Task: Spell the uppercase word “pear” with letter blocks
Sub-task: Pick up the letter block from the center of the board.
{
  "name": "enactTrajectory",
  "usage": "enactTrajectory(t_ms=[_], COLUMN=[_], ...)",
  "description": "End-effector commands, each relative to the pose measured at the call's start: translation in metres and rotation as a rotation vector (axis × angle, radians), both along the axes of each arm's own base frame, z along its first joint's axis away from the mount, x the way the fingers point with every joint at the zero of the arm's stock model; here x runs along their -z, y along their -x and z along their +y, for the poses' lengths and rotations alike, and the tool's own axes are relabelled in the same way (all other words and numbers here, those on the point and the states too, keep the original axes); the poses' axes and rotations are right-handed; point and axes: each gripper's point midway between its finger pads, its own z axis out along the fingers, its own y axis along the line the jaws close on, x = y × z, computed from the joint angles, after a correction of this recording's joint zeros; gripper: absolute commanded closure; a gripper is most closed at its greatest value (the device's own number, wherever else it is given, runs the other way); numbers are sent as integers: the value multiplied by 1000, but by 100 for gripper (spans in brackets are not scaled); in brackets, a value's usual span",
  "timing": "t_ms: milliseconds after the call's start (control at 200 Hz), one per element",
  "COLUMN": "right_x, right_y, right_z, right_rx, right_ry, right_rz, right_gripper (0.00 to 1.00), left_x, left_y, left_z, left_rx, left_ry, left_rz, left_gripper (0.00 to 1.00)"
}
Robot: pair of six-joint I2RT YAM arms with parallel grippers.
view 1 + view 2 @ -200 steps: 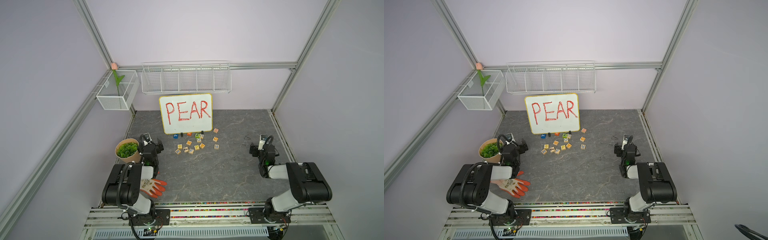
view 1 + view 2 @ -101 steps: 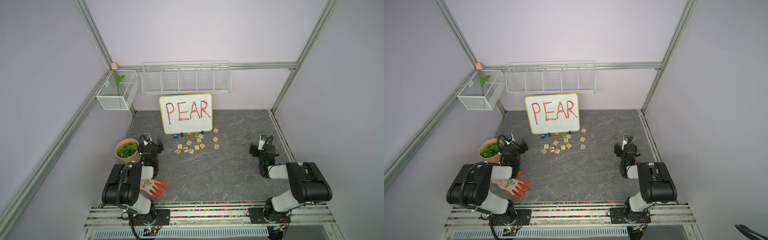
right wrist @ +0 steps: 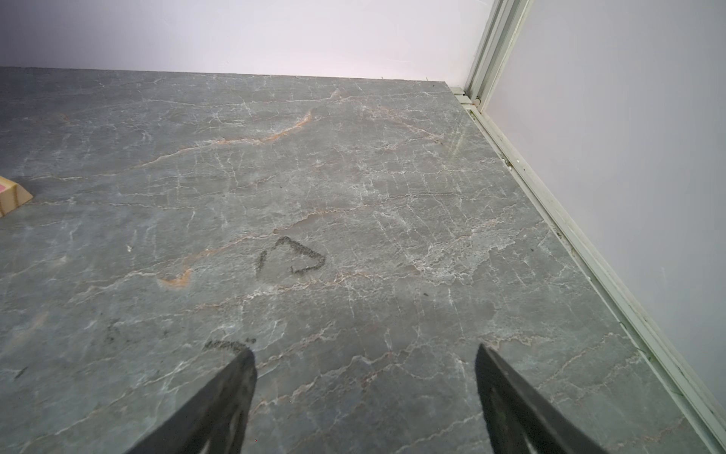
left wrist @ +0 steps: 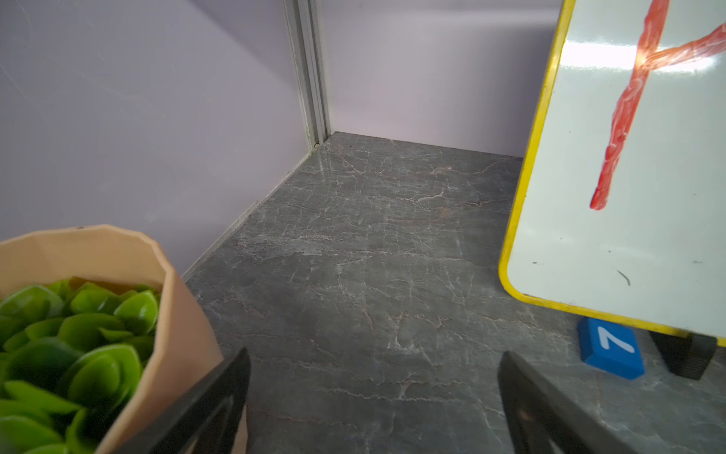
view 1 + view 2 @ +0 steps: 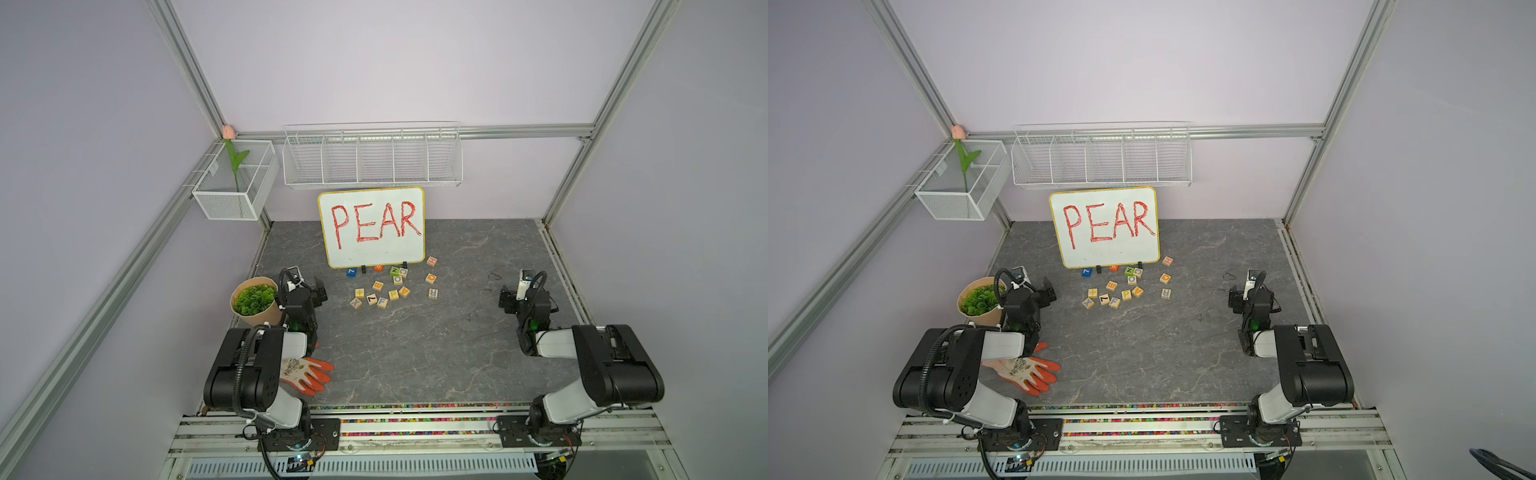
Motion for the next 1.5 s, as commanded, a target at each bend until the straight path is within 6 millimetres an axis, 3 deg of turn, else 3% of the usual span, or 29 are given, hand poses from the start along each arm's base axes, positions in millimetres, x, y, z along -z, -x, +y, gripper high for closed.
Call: enactTrajectory(t_ms=[0, 145, 255, 370, 480, 540, 690, 790, 960, 1060, 1185, 1290, 1345, 1435, 1495], right_x=[-32, -79, -113, -136, -150, -151, -143, -143, -145, -149, -146, -157, -158, -139, -134], right_y=[-7, -2, 6, 16, 23, 28, 43, 55, 77, 84, 96, 104, 101, 96, 96], right_z=[5, 20, 48, 81, 101, 120, 146, 168, 216, 236, 258, 270, 267, 250, 249], right_rx=[-10, -56, -155, -248, -279, -320, -351, -379, -503, -548, -598, -654, -615, -449, -440], right_ry=[41, 26, -85, -205, -341, -442, -545, -634, -692, -720, -745, -732, -745, -717, -720], right_rz=[-43, -46, -62, -41, -32, 6, 103, 102, 138, 142, 178, 146, 151, 239, 245], right_gripper=[11, 11, 11, 11, 11, 11, 11, 11, 11, 11, 11, 11, 11, 11, 11], left_x=[-3, -3, -2, -4, -27, -46, -90, -109, -111, -111, -117, -122, -127, -126, -124], left_y=[-3, -3, -3, -5, -10, -13, -8, 11, 52, 77, 96, 105, 108, 109, 108], left_z=[2, 2, 2, -5, -21, -30, -71, -122, -194, -226, -244, -255, -261, -257, -255], left_rx=[-1, -1, 1, 45, 116, 146, 206, 328, 465, 512, 543, 651, 707, 691, 678], left_ry=[-9, -10, -9, -18, -49, -38, 143, 283, 586, 654, 711, 768, 801, 799, 782], left_rz=[-8, -8, -8, -1, 61, 113, 159, 136, 201, 217, 212, 168, 128, 131, 139], left_gripper=[1, 1, 1, 1, 1, 1, 1, 1, 1, 1, 1, 1, 1, 1, 1])
